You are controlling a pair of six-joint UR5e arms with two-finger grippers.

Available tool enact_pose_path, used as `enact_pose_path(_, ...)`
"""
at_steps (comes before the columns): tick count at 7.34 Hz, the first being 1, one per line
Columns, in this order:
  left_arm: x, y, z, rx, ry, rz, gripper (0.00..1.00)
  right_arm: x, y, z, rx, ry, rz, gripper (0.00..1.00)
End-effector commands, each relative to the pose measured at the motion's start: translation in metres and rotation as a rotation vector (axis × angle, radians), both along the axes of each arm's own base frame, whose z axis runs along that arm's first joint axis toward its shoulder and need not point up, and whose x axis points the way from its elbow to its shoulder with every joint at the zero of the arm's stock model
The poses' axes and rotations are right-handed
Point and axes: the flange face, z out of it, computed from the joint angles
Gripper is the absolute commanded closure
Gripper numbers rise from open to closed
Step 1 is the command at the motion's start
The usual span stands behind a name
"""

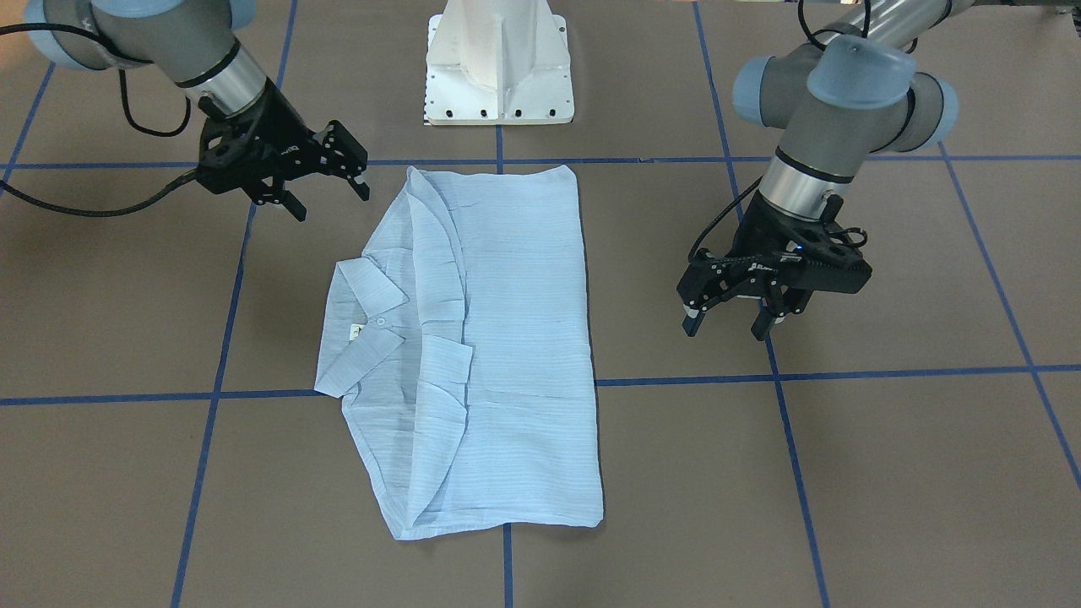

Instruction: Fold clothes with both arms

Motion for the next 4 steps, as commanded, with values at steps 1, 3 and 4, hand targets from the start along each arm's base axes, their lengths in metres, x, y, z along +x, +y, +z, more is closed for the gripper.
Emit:
enact_pose_path(1,-0.01,0.014,0.014,-0.012,-0.006,0.013,0.0,-0.079,0.044,-0.032,0.096,0.158,-0.032,0.0)
enact_pose_path(3,-0.009,0.016,0.015,-0.015,-0.006,0.017,0.0,-0.119,0.056,-0.025,0.153,0.26,-0.107,0.0)
enact_pose_path(4,-0.008,0.017,0.02,-0.024,-0.011,0.017,0.0,-0.137,0.075,-0.019,0.18,0.286,-0.123,0.0)
